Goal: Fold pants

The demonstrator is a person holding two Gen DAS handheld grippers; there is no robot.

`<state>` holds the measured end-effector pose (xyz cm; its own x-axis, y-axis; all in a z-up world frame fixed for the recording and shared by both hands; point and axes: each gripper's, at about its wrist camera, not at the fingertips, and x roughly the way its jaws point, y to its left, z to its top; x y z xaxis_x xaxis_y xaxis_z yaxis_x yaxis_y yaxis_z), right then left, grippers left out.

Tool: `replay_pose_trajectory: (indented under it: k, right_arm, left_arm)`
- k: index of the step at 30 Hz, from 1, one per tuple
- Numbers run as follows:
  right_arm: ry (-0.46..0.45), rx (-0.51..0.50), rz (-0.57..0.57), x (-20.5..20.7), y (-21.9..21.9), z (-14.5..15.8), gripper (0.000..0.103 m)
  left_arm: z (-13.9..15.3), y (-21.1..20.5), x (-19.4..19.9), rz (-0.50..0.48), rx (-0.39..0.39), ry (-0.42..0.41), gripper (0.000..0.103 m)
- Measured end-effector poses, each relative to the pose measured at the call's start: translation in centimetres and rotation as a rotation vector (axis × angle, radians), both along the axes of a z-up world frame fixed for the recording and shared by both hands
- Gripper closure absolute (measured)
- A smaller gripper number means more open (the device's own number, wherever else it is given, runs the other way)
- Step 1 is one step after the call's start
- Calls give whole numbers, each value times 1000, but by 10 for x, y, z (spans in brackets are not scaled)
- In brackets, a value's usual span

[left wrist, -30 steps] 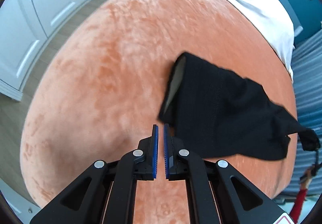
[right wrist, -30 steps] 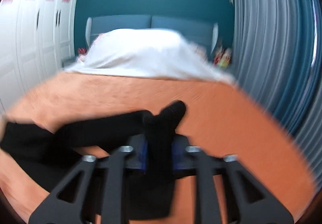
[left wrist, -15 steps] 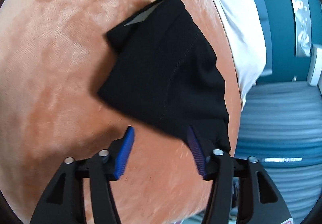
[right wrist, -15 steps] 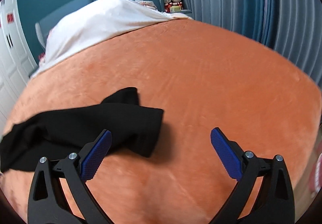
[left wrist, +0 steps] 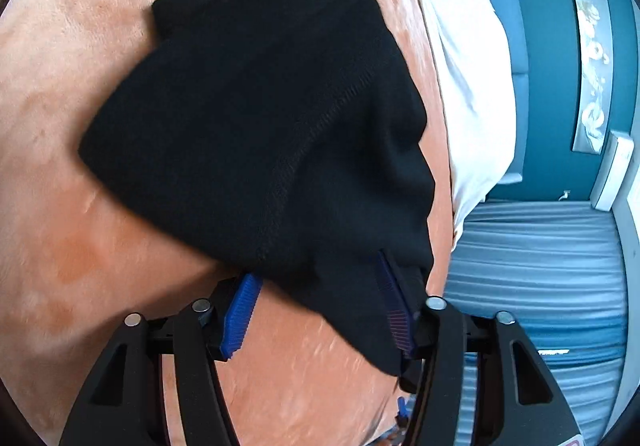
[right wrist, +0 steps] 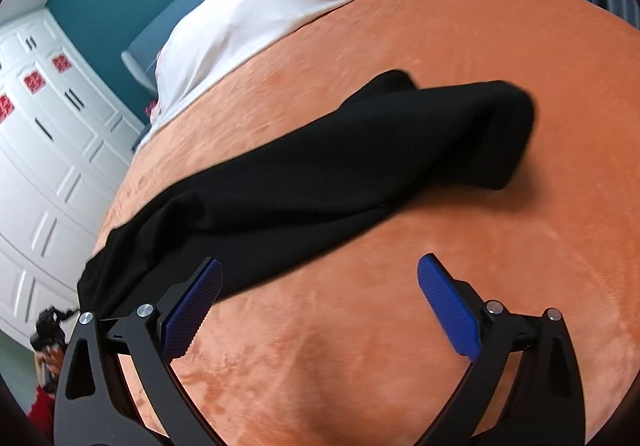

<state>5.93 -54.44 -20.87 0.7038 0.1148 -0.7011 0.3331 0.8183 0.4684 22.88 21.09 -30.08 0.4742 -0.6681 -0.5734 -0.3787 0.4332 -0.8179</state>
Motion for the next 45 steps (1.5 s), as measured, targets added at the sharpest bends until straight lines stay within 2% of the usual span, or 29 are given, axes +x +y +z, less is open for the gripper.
replay_pose_trajectory:
  k: [1, 2, 5, 8, 10, 12, 14, 18, 20, 21, 22, 25, 26, 27, 28, 29, 31, 32, 33, 34, 35, 36, 37, 38, 39, 40, 42, 43, 45]
  right_arm:
    - [3, -4, 8, 2, 4, 1, 7]
    - [8, -22, 12, 6, 9, 2, 7]
    - [26, -64, 23, 0, 18, 8, 7]
    - [5, -76, 15, -9, 19, 18, 7]
    - [4, -98, 5, -11, 15, 18, 6]
    - [30, -110, -32, -13, 8, 11, 6]
    - [55, -106, -77, -20, -7, 6, 6]
    - [63, -144, -172, -36, -53, 18, 6]
    - [74, -153, -217, -37, -80, 22, 6]
    - [83, -145, -240, -35, -97, 22, 6]
    - [88, -116, -256, -31, -115, 19, 6]
    - [88, 59, -223, -12, -146, -1, 6]
    - [67, 96, -167, -2, -146, -5, 20]
    - [65, 103, -105, 9, -142, -4, 52]
    - [82, 90, -44, 21, -136, -1, 60]
    - [51, 26, 13, 35, -127, 19, 67]
    - [-105, -108, 86, 45, -114, 74, 76]
    - [-189, -213, 111, 44, -109, 103, 76]
    - [-228, -320, 120, 42, -105, 120, 77]
    - [-230, -419, 129, 42, -106, 125, 75]
    - [-199, -444, 134, 43, -114, 120, 49]
    - [-75, -493, 56, 45, -133, 96, 30]
    - [-2, -497, 8, 42, -145, 79, 13]
    - [86, -463, -29, 38, -159, 57, 14]
    - [162, -362, -83, 25, -172, 33, 15]
    - [156, -254, -110, 14, -174, 21, 15]
    - [46, 25, -89, -11, -163, -2, 15]
    - [15, 110, -68, -15, -151, -13, 15]
    - [22, 277, -64, -14, -134, -45, 15]
  left_arm:
    - [1, 2, 4, -15, 28, 2, 92]
    - [6, 3, 9, -49, 78, -7, 97]
    - [52, 9, 25, -142, 205, -133, 100]
    - [116, 19, 44, -242, 411, -284, 100]
    - [118, 21, 52, -313, 506, -255, 99]
    - [79, 26, 52, -379, 544, -101, 98]
    - [52, 28, 43, -407, 539, -31, 97]
    - [65, 29, 20, -302, 498, -87, 89]
    - [81, 28, 5, -245, 528, -105, 74]
    - [91, 22, -3, -233, 583, -112, 66]
    - [96, 19, -9, -220, 605, -123, 59]
    - [111, -1, -28, -192, 644, -149, 53]
    - [111, -12, -28, -185, 640, -149, 50]
    - [109, -21, -30, -178, 635, -142, 49]
    - [107, -30, -30, -177, 621, -142, 49]
    - [106, -38, -27, -184, 609, -143, 49]
    - [105, -60, -23, -194, 606, -151, 49]
    - [105, -68, -20, -204, 608, -158, 49]
    - [104, -78, -19, -223, 605, -168, 49]
    - [103, -88, -17, -242, 615, -173, 49]
    - [101, -96, -15, -254, 628, -173, 49]
    - [98, -104, -15, -270, 629, -176, 49]
    - [94, -113, -14, -289, 631, -172, 49]
    - [91, -119, -14, -300, 634, -166, 49]
    - [87, -127, -14, -318, 633, -161, 49]
    - [86, -131, -14, -326, 637, -157, 49]
    - [83, -141, -14, -337, 644, -154, 49]
    - [80, -146, -13, -343, 642, -147, 49]
    - [74, -153, -12, -353, 619, -137, 49]
